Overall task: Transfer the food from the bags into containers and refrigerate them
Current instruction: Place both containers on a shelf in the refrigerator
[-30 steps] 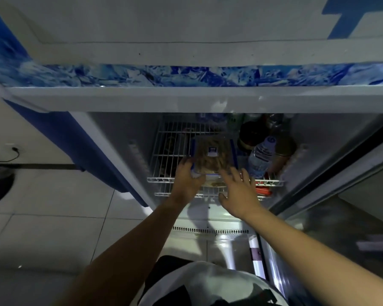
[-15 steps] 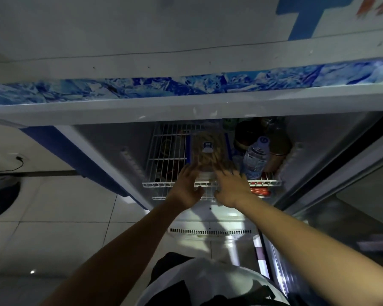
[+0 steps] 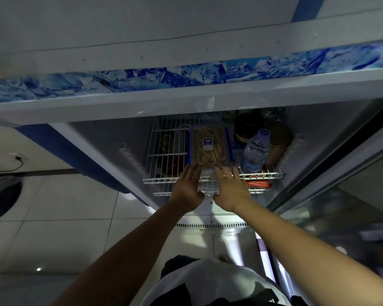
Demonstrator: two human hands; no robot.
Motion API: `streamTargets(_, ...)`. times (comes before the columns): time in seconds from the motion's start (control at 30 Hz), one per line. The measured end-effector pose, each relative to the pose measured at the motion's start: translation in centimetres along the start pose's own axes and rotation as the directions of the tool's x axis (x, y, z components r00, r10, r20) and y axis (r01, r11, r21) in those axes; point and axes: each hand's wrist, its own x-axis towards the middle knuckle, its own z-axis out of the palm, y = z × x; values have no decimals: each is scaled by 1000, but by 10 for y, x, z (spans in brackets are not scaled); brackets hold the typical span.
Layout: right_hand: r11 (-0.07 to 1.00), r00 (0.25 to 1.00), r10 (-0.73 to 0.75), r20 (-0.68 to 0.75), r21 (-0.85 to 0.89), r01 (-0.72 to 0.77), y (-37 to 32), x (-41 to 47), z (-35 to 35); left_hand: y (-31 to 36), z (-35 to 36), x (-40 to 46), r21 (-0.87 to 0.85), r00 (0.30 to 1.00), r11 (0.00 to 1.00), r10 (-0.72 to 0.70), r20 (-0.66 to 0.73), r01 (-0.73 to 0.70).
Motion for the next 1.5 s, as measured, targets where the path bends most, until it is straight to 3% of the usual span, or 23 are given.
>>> streamTargets(0.3, 994, 998, 47, 33, -100, -43, -7, -3, 2, -6, -14, 4, 86, 996, 996, 20, 84, -27)
streamTargets(0.43, 984, 995, 88, 50, -157, -79, -8, -6, -2, -1, -33, -27, -47, 997, 998, -26, 67, 29)
streamTargets(0.53, 991, 991, 130, 22, -19, -130, -23, -27, -2, -5, -52, -77, -175, 994, 980, -86, 67, 97)
streamTargets(0.67, 997, 1000, 1, -9, 77, -1, -97, -77, 20, -37, -79, -172, -151, 986, 975, -167, 1, 165)
streamTargets(0.73, 987, 993, -122, 2, 108, 121, -149, -104, 37, -54, -94, -230, -90, 954, 950, -301, 2, 299)
streamTargets(0.93, 883, 883, -465, 64, 111, 456, -312, -161, 93, -112, -136, -402, -135, 756, 756, -651, -63, 640)
streamTargets(1.07, 733, 706, -676, 209, 92, 675, -423, -196, 130, -147, -148, -530, -296, 521, 560, -828, -207, 774)
streamTargets(1.17, 632, 565, -754, 334, 135, 763, -488, -218, 154, -157, -148, -612, -452, 317, 389, -920, -229, 803)
streamTargets(1.27, 565, 470, -793, 388, 180, 805, -538, -240, 168, -157, -140, -674, -550, 123, 222, -970, -212, 805)
streamTargets(1.5, 354, 199, -841, 504, 232, 906, -636, -281, 204, -166, -133, -746, -687, -192, -1, -961, -202, 727)
